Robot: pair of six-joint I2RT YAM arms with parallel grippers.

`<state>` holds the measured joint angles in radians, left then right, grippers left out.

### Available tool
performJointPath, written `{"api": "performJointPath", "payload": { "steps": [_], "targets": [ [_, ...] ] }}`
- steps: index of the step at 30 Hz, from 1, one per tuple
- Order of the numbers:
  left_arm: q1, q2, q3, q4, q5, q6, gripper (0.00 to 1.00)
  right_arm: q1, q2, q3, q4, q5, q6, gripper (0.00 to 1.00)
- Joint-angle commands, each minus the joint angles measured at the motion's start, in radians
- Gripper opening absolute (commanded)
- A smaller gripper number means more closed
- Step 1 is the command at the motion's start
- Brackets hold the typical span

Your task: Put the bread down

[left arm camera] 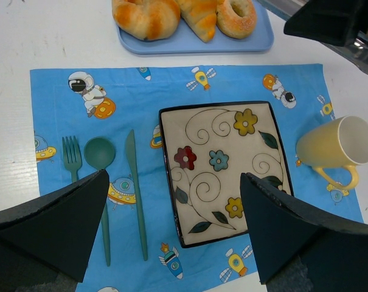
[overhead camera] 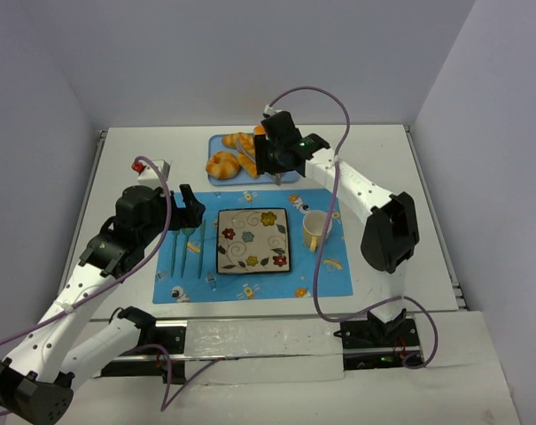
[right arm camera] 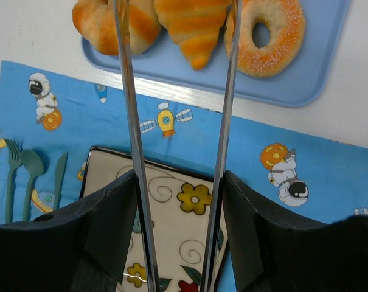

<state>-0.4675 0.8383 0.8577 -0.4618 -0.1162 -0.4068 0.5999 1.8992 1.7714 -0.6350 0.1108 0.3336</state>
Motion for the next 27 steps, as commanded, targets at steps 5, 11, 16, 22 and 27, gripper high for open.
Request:
{"api": "performJointPath", "payload": {
  "steps": [5,11,16,22,27],
  "targets": [
    [0.006,0.001,0.000,0.023,0.000,0.003,0.99,0.008,0.107,0.183,-0.049,0.015,-0.008,0.63],
    [0.006,0.002,-0.002,0.023,0.000,0.003,0.99,0.009,0.170,0.247,-0.074,0.023,-0.010,0.64],
    [0.006,0.005,-0.002,0.023,0.000,0.003,0.99,0.009,0.201,0.264,-0.077,0.036,-0.007,0.64],
    [0.006,0.008,-0.002,0.023,0.003,0.003,0.99,0.009,0.227,0.269,-0.078,0.040,-0.008,0.64],
    [0.006,0.010,-0.002,0.023,0.001,0.005,0.99,0.009,0.247,0.269,-0.074,0.027,-0.008,0.64]
  ]
}}
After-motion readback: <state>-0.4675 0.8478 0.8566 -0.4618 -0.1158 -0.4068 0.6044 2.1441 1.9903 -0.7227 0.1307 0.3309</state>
